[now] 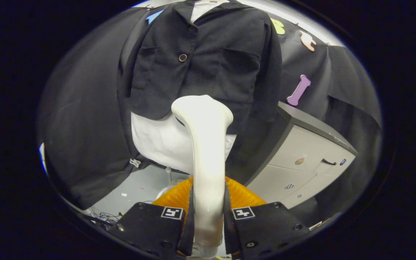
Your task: Iron the clothes twice with a garment steamer, once on the left side and once on the right side.
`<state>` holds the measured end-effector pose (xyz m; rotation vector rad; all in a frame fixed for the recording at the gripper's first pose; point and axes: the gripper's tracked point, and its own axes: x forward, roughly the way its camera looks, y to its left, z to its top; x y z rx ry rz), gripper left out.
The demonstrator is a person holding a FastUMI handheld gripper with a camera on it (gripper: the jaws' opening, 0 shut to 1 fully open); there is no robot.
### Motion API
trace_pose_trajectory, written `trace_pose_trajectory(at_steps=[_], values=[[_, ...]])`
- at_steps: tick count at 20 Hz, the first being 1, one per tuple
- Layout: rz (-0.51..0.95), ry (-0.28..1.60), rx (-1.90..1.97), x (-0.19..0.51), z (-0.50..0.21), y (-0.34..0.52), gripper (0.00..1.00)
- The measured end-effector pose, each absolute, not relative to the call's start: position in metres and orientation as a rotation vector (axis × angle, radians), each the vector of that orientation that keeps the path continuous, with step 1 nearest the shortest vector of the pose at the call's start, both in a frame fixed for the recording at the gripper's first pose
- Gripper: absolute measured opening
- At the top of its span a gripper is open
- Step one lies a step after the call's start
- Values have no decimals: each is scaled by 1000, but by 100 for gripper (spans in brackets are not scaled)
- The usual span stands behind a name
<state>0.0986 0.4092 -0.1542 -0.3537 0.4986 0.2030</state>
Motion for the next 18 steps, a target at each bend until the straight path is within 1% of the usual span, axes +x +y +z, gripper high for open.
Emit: trace_pose_trajectory(at_steps=[2, 5, 14, 18], values=[[220, 459, -345, 93, -135, 417, 36], [257, 355, -321, 88, -83, 442, 36], [373, -141, -193, 99, 132, 550, 36], [392, -271, -139, 108, 188, 582, 36]])
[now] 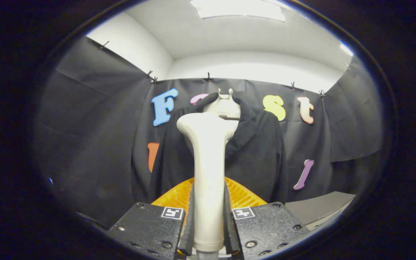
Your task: Iron the clothes twice with a garment steamer, once on the left side and once on the right side.
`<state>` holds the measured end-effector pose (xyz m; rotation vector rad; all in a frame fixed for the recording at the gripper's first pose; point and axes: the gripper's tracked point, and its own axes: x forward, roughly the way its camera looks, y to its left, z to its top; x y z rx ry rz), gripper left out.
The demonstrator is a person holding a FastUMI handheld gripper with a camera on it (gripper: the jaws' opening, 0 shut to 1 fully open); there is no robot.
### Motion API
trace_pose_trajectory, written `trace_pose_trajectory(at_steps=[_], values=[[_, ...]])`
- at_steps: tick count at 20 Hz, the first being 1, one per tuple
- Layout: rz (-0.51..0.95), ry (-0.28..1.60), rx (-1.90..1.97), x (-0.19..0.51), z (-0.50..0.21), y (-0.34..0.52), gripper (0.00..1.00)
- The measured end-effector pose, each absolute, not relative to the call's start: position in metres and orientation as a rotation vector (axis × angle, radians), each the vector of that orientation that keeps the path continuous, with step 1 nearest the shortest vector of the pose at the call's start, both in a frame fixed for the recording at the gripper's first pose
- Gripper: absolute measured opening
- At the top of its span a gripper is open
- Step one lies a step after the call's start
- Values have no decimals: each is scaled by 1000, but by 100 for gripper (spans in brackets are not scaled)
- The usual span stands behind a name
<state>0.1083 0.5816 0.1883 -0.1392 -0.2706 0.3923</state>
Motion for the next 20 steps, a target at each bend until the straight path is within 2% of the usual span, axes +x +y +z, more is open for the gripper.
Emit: trace_pose_trajectory(at_steps=[7, 11, 20], values=[[438, -434, -134, 147, 262, 638, 36], [439, -445, -124, 176, 283, 659, 36], [461, -357, -203, 219, 238, 678, 36]])
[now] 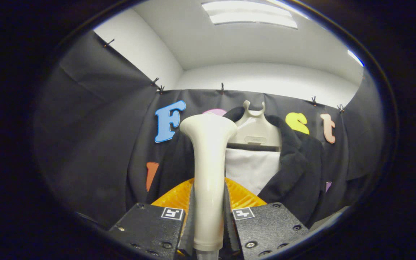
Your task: Iron the clothes twice with a garment steamer, once on the left side and once on the right side.
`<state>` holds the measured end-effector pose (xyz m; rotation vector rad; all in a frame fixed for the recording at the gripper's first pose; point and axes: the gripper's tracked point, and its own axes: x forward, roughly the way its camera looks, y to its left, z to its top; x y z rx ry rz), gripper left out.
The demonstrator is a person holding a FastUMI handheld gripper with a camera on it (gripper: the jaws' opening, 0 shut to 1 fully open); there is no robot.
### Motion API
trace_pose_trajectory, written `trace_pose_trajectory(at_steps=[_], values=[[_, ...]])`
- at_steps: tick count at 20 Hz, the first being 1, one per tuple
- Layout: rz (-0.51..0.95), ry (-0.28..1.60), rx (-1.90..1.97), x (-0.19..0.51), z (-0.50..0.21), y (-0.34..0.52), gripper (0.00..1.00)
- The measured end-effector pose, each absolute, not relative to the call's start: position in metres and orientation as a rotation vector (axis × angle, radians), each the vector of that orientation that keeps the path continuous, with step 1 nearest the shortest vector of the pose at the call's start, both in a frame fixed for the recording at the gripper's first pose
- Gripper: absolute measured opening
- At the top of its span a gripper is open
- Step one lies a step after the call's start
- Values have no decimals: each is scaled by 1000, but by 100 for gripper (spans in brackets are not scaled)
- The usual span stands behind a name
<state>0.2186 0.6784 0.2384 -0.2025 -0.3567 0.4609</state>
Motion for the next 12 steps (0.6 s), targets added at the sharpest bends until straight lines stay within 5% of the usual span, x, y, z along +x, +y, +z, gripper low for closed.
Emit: trace_pose_trajectory(at_steps=[12], values=[[458, -280, -230, 210, 172, 651, 36]])
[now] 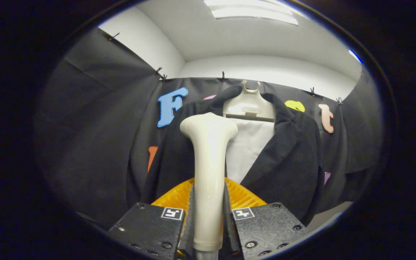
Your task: Iron the clothes twice with a garment steamer, once on the left side and once on the right side.
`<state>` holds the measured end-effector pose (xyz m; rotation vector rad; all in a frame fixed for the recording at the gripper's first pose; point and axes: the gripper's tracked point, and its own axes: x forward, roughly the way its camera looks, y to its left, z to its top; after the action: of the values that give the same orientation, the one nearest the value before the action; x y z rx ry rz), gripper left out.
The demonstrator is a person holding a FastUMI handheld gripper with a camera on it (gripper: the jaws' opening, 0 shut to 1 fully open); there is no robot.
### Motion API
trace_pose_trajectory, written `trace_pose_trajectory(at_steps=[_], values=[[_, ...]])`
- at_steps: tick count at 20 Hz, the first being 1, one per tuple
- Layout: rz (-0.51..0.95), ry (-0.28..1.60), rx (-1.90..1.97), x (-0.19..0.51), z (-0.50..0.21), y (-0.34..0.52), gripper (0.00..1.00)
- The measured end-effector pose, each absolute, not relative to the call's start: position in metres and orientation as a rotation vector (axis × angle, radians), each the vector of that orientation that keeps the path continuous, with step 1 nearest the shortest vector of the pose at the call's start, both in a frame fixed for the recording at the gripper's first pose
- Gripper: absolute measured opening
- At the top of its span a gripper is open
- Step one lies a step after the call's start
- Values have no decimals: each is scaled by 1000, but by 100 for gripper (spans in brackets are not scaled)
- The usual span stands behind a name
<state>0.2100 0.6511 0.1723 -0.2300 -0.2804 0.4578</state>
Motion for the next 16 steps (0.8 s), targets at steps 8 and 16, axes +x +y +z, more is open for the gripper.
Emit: trace_pose_trajectory(at_steps=[8, 16], values=[[447, -208, -255, 199, 135, 635, 36], [438, -135, -284, 190, 95, 612, 36]])
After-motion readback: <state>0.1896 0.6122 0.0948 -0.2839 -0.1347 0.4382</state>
